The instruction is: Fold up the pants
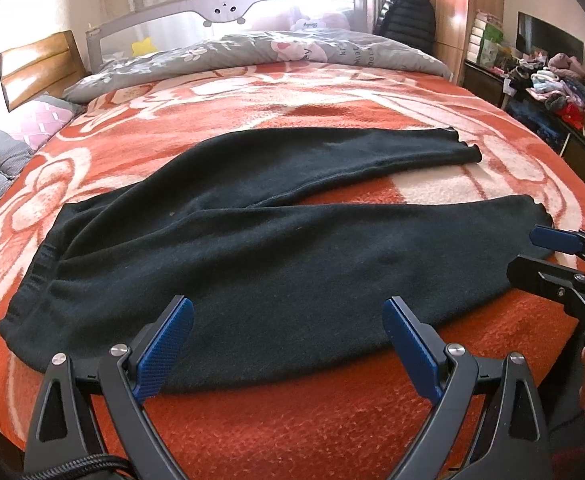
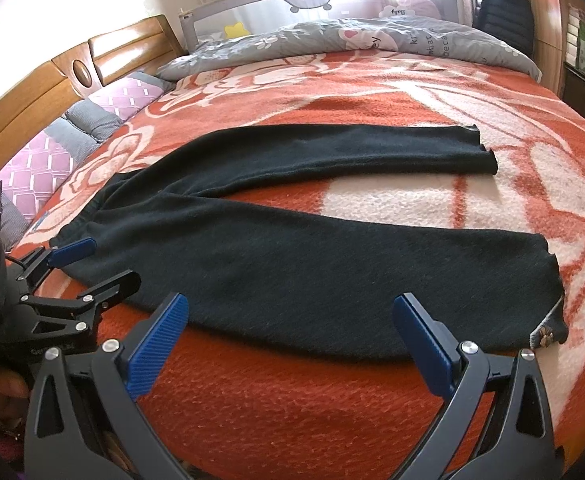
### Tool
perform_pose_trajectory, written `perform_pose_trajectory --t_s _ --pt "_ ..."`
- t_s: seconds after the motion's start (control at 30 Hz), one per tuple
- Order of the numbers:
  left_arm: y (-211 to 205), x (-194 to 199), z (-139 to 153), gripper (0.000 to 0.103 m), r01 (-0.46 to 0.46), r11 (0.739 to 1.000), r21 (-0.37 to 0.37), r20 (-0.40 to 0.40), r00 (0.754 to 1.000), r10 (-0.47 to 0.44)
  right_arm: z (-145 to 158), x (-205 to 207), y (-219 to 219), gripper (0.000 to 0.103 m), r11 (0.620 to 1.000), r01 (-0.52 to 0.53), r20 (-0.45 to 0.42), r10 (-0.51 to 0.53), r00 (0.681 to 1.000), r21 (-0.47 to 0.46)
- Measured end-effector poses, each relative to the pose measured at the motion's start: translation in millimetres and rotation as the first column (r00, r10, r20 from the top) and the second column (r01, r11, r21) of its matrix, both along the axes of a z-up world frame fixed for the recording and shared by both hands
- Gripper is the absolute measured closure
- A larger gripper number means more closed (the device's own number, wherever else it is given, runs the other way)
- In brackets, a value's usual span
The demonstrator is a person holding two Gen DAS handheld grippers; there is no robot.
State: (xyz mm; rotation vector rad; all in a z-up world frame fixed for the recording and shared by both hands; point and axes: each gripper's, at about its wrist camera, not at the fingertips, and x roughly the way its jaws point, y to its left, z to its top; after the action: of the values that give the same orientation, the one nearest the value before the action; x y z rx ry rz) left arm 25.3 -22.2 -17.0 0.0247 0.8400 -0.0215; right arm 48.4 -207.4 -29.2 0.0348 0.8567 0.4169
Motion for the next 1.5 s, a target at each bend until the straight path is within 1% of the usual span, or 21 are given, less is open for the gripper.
perform_pose_trajectory --t_s 0.27,0.43,0.6,0.73,0.8,0.93,1.1,1.2,1.3,1.37,1.43,1.5 --pt "-1 6 -2 0.007 0.021 1.0 -0.009 -0.02 1.0 -0.021 1 5 -10 0.001 1.0 0.008 -0.005 -0.008 1.0 -0.001" --pt "-2 13 0 0.007 0.054 0.998 -0.021 -0.031 0.998 -0.054 3 13 -18 0.001 1.0 0.018 -0.014 -0.018 1.0 0.008" --pt "-4 26 5 0.007 0.098 0.995 -0.036 -0.036 0.994 -0.099 10 28 -29 0.001 0.999 0.025 -0.01 -0.025 1.0 0.025" --pt "-8 44 12 0.007 0.131 0.991 -0.026 -0.026 0.991 -0.132 17 51 -44 0.003 0.997 0.044 -0.019 -0.043 0.999 0.058" --pt "-8 58 16 0.007 0.139 0.99 -0.025 -0.021 0.99 -0.14 19 65 -51 0.004 0.996 0.057 -0.033 -0.055 0.998 0.065" --pt "-10 95 22 0.007 0.164 0.986 -0.021 -0.038 0.986 -0.165 24 95 -67 0.004 0.995 0.074 -0.05 -0.071 0.996 0.071" --pt "-13 147 21 0.007 0.22 0.975 -0.035 -0.082 0.972 -0.222 31 138 -84 0.005 0.995 0.084 -0.058 -0.082 0.995 0.045" --pt "-15 175 21 0.007 0.244 0.969 -0.045 -0.097 0.964 -0.247 29 167 -97 0.005 0.994 0.103 -0.077 -0.101 0.992 0.029" --pt "-20 207 19 0.007 0.271 0.962 -0.038 -0.119 0.955 -0.273 25 191 -109 0.006 0.992 0.119 -0.098 -0.115 0.989 0.038" --pt "-23 227 16 0.007 0.301 0.953 -0.043 -0.13 0.944 -0.304 21 206 -115 0.007 0.992 0.124 -0.115 -0.119 0.986 0.037" --pt "-27 246 11 0.007 0.341 0.939 -0.045 -0.149 0.927 -0.344 14 224 -121 0.009 0.992 0.124 -0.133 -0.119 0.984 0.029" --pt "-32 273 1 0.007 0.388 0.921 -0.029 -0.185 0.904 -0.387 5 244 -127 0.01 0.992 0.123 -0.161 -0.118 0.98 0.017"
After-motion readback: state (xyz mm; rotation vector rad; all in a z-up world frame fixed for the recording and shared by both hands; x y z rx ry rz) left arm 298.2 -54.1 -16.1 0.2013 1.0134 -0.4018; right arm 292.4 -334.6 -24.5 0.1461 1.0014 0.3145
